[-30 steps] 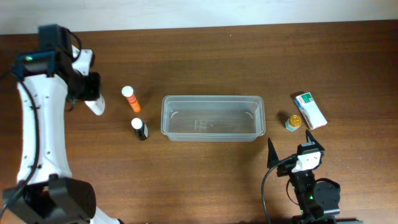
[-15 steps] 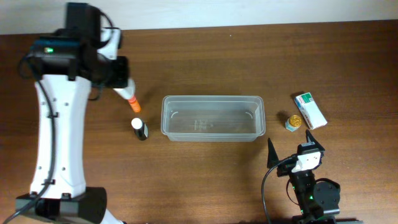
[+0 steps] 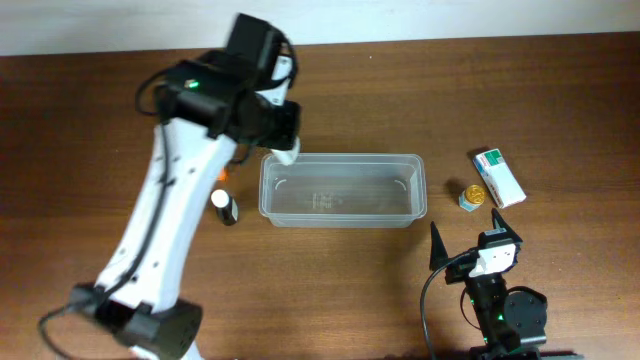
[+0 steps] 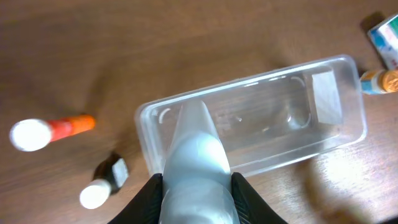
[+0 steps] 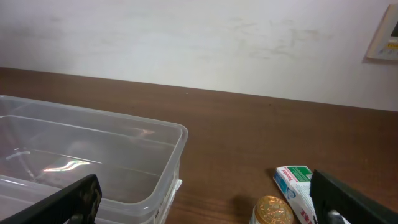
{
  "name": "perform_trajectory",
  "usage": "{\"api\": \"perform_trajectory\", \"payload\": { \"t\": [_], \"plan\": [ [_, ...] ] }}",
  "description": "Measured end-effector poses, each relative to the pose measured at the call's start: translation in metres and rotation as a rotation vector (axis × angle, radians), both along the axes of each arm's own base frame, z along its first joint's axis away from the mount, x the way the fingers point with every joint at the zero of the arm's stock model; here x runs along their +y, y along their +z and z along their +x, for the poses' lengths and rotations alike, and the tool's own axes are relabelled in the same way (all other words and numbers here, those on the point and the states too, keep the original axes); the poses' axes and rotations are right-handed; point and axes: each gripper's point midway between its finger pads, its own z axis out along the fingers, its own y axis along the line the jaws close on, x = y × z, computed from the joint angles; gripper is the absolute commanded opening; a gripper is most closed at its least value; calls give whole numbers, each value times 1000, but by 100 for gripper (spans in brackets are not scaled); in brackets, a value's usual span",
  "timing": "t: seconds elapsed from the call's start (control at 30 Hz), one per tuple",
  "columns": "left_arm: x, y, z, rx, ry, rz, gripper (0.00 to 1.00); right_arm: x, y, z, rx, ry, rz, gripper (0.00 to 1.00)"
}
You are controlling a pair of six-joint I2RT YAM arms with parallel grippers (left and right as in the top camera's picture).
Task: Pack container
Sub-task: 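Carry the spray bottle over the container's left end and lower it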
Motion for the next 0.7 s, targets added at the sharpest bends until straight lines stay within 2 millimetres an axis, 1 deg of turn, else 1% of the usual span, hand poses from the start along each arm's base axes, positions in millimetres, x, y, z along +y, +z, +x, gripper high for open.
{"api": "perform_trajectory", "payload": {
  "t": [0.03,0.1,0.17,0.27,0.33,0.5,0.63,0.7],
  "plan": [
    [-3,-6,2,13,-2,5,16,0,0,0,0,0,0,98],
    [-10,-24,7,52,-3,19,12,0,0,0,0,0,0,98],
    [-14,-38,11,81,-1,31,4,0,0,0,0,0,0,99],
    [-17,-52,16,105,4,40,2,0,0,0,0,0,0,98],
    [-18,-55,18,104,10,42,2,0,0,0,0,0,0,98],
    [-16,-53,25,78,56,43,2,0,0,0,0,0,0,98],
    [-13,-53,27,71,104,50,3,0,0,0,0,0,0,98],
    [-13,-56,26,75,123,61,3,0,0,0,0,0,0,98]
  ]
}}
